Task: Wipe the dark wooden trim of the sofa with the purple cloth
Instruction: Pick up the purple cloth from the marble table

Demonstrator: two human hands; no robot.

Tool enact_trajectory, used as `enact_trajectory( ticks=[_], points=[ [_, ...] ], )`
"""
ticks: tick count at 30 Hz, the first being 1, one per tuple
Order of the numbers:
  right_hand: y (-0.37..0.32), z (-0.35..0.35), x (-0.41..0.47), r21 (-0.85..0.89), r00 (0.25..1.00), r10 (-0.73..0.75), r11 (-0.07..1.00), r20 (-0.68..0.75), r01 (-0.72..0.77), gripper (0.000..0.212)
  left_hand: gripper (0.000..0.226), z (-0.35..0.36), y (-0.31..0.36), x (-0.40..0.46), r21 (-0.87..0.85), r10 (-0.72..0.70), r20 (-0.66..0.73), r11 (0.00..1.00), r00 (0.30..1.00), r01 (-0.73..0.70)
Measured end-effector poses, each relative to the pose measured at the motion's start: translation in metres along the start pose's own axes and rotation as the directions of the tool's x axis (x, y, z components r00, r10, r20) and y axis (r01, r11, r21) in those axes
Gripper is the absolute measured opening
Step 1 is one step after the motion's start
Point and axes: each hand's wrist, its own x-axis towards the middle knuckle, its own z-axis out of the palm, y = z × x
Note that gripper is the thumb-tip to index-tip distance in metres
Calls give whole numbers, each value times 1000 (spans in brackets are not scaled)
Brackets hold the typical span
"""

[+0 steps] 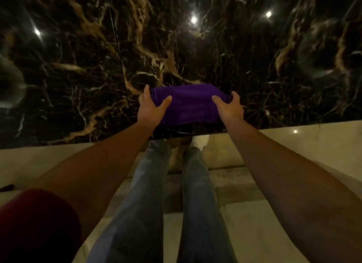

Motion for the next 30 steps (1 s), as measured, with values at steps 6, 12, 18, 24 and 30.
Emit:
enact_trajectory(
  ticks=[6,12,18,24,30],
  points=[
    [8,31,5,167,998,45,985,35,-50,92,82,27,-1,10,47,1,-35,999,999,1],
    [10,55,-3,177,973,-27,984,228,-14,86,60,37,4,13,153,69,68,985,995,-78],
    [22,41,-19,153,947,-5,987,322,-46,64,44,17,14,-1,32,65,49,997,997,-67],
    [35,2,-58,183,935,-41,983,352,-26,52,46,8,40,-65,-132,78,115,989,990,-63],
    [56,-53,-97,358,956,-160,932,247,63,49,50,5,79,-168,-271,97,216,962,972,-36]
  ],
)
